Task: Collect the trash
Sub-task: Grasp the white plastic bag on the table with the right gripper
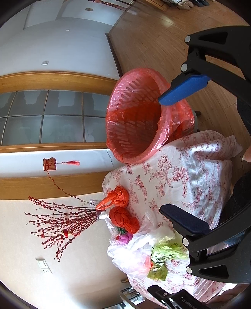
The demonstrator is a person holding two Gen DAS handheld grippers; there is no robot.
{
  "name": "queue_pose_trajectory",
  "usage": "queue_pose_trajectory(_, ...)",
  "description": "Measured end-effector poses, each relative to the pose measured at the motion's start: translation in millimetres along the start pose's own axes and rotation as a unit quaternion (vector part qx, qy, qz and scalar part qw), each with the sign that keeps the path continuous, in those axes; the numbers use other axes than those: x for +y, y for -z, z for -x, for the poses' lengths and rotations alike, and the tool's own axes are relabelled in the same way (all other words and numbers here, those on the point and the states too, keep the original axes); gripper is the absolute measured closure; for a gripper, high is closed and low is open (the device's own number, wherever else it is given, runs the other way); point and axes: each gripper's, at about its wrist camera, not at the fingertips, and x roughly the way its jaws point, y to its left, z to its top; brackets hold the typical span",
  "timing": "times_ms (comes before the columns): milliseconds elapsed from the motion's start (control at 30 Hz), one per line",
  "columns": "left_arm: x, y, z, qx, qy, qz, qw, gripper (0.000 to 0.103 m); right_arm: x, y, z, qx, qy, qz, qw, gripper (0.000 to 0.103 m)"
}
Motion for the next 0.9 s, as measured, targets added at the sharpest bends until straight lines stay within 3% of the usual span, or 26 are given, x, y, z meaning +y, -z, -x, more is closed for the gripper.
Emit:
queue_pose_trajectory(67,18.0,-2.7,-7.0,0.005,-0.017,0.016,0.9997,0.004,8.5,-2.0,-7.6,0.008,-0.022,0.0,1.0,0.002)
queue_pose_trajectory(167,43.0,-5.8,-16.5,0.013,-0.043,0.031,0.9985,0.004,28.6,-5.9,-22.2,0.024,-0.057,0.01,0.998,0.011)
queue_pose_trajectory(333,73.2,-6.4,-28.6,0.023,-0.066,0.042,0.9966,0.004,67.3,-12.9,-43.7,0.048,-0.122,0.034,0.991,0.039)
queue_pose_trajectory(433,79.3,-4.1,-32.6,0.024,-0.067,0.041,0.9966,0.004,93.1,-19.2,-54.2,0.057,-0.163,0.05,0.984,0.05)
queue_pose_trajectory(667,81.4,0.3,-47.1,0.047,-0.041,0.042,0.9972,0.011,135.3,-25.2,-87.3,0.084,-0.19,0.081,0.975,0.062)
queue_pose_trajectory(767,79.6,2.1,-52.1,0.055,-0.029,0.041,0.9973,0.017,141.1,-23.4,-102.4,0.1,-0.188,0.087,0.973,0.077)
queue_pose_trajectory(833,76.7,3.1,-55.5,0.06,-0.018,0.037,0.9973,0.023,141.2,-21.9,-108.8,0.11,-0.193,0.086,0.971,0.096)
queue_pose_trajectory(900,72.4,4.0,-58.7,0.065,-0.005,0.034,0.9972,0.027,138.9,-20.7,-110.5,0.111,-0.198,0.085,0.97,0.098)
